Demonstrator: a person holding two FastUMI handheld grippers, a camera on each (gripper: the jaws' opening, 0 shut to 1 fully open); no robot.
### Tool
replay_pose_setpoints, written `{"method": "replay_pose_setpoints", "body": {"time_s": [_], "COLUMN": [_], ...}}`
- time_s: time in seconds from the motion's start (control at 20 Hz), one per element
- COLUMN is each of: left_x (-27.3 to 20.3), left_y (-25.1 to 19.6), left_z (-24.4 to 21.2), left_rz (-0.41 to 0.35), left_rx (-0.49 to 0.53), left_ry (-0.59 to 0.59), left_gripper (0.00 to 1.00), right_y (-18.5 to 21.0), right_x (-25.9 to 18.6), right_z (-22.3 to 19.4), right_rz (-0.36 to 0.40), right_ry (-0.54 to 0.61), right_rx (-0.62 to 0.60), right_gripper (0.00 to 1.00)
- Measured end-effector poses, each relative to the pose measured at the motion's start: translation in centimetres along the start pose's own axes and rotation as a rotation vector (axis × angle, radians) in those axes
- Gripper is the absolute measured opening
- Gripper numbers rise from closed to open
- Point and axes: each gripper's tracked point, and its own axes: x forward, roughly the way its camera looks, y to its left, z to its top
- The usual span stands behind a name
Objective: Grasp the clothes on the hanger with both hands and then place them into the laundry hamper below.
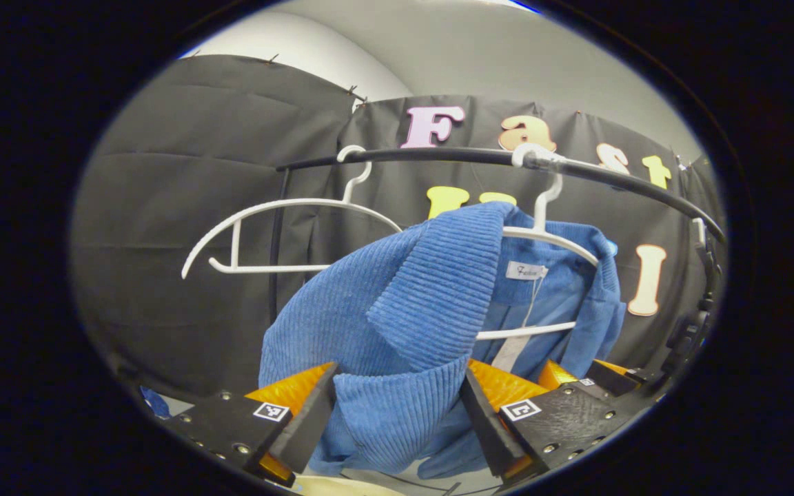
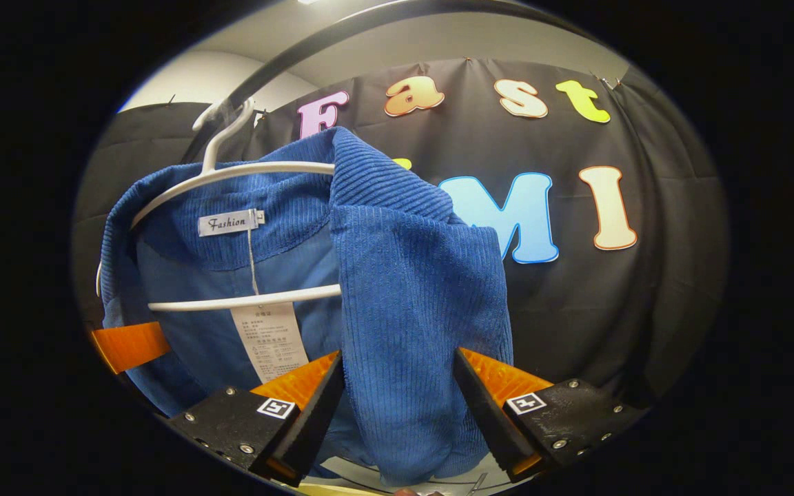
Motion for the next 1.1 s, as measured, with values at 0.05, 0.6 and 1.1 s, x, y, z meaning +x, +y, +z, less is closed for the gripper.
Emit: {"method": "replay_pose_setpoints", "body": {"time_s": [0.05,0.6,1.1], "left_x": [0.3,0.4,-3.0], "left_y": [0.5,1.4,0.7], "left_z": [0.1,0.4,3.3], "left_rz": [0.018,-0.022,-0.127], "left_rx": [0.001,-0.006,0.003], "left_ry": [-0.004,-0.034,-0.090], "left_gripper": [0.94,0.17,0.01], "right_y": [0.0,-1.9,-3.3], "right_x": [0.3,1.5,-0.1], "right_z": [0.1,0.8,2.5], "right_rz": [-0.003,-0.023,-0.008], "right_ry": [-0.003,-0.022,-0.079], "right_rx": [0.006,0.064,0.034], "right_gripper": [0.95,0.07,0.00]}}
